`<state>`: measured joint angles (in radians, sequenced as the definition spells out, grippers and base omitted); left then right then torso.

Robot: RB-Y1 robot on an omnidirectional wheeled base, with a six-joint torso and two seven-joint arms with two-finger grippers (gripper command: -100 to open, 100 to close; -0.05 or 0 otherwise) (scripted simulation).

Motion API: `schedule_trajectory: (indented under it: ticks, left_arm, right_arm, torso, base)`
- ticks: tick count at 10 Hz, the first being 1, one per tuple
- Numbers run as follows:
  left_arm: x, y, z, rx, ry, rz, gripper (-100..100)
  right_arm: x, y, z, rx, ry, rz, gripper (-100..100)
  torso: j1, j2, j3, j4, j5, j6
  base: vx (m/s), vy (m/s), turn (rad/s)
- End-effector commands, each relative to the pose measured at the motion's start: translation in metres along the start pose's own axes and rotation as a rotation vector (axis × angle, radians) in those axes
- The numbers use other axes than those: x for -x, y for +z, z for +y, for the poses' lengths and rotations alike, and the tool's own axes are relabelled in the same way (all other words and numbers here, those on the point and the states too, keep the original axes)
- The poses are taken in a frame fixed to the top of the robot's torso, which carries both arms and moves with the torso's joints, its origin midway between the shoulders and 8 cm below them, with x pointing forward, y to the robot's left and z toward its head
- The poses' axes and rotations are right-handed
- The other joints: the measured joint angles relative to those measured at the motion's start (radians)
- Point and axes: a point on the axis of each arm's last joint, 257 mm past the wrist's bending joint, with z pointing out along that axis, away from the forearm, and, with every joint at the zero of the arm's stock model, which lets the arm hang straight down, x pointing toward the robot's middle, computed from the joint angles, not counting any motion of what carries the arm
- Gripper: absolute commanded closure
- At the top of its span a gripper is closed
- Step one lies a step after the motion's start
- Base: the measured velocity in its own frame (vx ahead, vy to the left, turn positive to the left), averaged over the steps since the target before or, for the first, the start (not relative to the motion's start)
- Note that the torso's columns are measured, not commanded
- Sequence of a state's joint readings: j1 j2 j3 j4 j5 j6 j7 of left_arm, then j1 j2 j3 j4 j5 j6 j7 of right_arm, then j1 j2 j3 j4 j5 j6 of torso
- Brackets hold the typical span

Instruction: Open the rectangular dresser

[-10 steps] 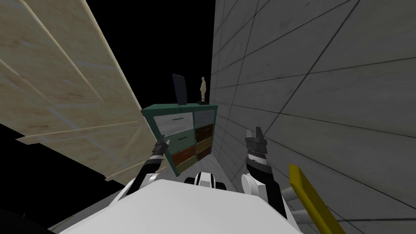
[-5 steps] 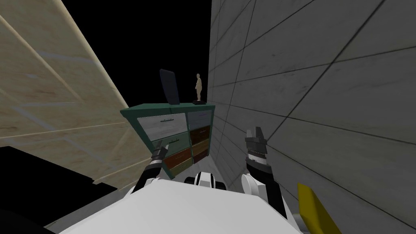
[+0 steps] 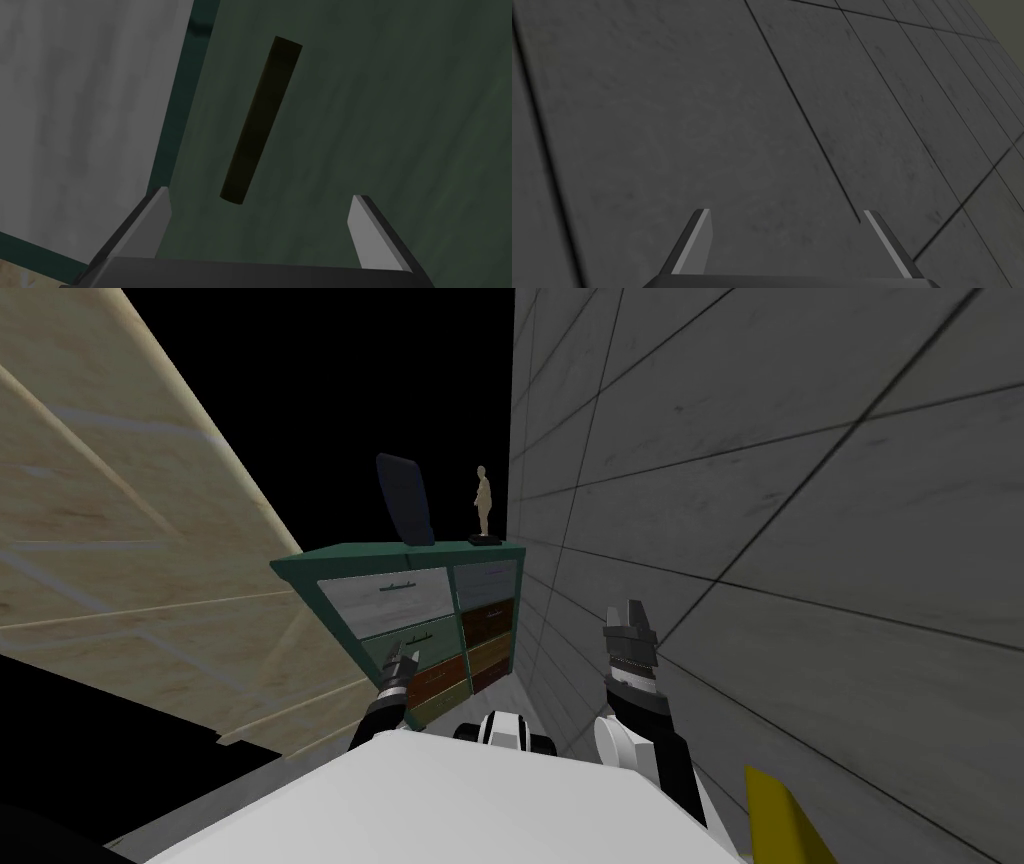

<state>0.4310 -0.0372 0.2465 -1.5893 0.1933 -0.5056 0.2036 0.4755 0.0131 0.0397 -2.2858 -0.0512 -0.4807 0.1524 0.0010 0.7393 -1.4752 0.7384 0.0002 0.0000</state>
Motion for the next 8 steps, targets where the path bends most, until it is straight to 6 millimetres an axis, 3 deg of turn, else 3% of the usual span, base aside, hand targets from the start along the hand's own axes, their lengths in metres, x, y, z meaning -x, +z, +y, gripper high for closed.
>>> schedule_trajectory:
  ticks: [1,3,4,8]
  left_arm:
    - [0.001,0.002,-0.007,0.0,0.0,-0.003,-100]
    - [0.001,0.003,-0.007,-0.002,0.0,-0.003,-100]
    - [0.0,0.0,-0.001,0.001,-0.001,-0.001,100]
    - [-0.001,0.001,-0.012,-0.006,0.0,0.004,100]
  right_arm:
    - [0.0,0.0,0.0,0.0,0.0,0.0,0]
    - [0.0,0.0,0.0,-0.001,0.0,0.0,0]
    - [0.0,0.0,0.0,-0.001,0.0,0.0,0]
    - [0.0,0.0,0.0,-0.001,0.0,0.0,0]
  torso:
    - [0.0,0.0,0.0,0.0,0.0,0.0]
    - [0.001,-0.006,-0.004,-0.001,0.001,-0.001]
    - [-0.001,-0.003,-0.003,-0.001,0.0,0.0]
    - [-0.002,0.0,0.001,-0.002,0.003,0.001]
  base:
    - [0.054,0.004,-0.018]
    - [0.067,0.028,-0.014]
    - [-0.051,-0.019,0.035]
    - [-0.102,-0.065,0.023]
